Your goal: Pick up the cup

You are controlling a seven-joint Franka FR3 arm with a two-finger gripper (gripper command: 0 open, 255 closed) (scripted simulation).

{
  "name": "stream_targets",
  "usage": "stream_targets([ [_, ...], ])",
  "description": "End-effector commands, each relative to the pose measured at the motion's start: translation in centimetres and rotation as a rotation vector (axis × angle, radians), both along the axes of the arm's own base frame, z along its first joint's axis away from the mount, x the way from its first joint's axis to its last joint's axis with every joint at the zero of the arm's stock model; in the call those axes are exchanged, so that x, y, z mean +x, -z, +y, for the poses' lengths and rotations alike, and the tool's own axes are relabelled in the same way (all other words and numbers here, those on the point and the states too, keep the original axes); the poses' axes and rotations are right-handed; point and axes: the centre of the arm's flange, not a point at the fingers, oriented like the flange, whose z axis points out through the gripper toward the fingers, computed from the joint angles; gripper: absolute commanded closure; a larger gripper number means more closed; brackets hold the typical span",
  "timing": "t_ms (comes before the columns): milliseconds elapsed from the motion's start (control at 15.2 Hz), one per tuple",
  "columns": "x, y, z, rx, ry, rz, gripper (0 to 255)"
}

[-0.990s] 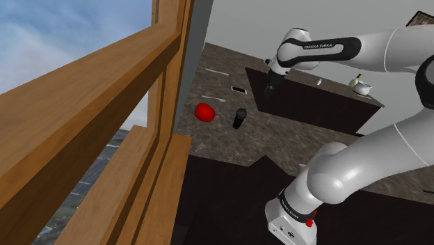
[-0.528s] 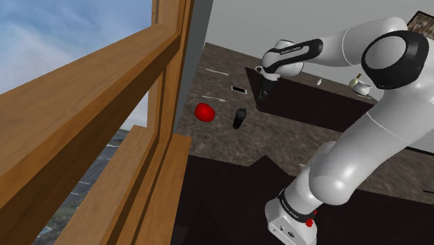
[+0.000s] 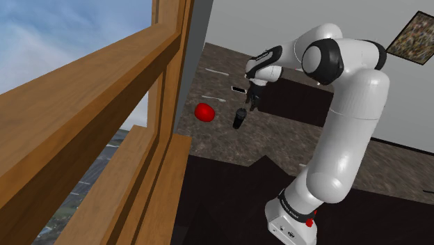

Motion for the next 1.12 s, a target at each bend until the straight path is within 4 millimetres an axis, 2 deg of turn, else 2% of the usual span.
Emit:
stream_targets([
  [0,1.7,1.7,-0.9,0.0,-0.072,0.007,0],
  [66,1.7,1.7,-0.9,0.0,-0.072,0.007,0],
  [528,1.7,5.7,-0.9,0.0,-0.072,0.007,0],
  [660,1.7,5.7,-0.9,0.0,-0.072,0.007,0],
  [726,1.7,5.6,-0.8,0.0,-0.072,0.007,255],
  [1056,1.7,5.6,-0.8,0.0,-0.072,0.007,255],
])
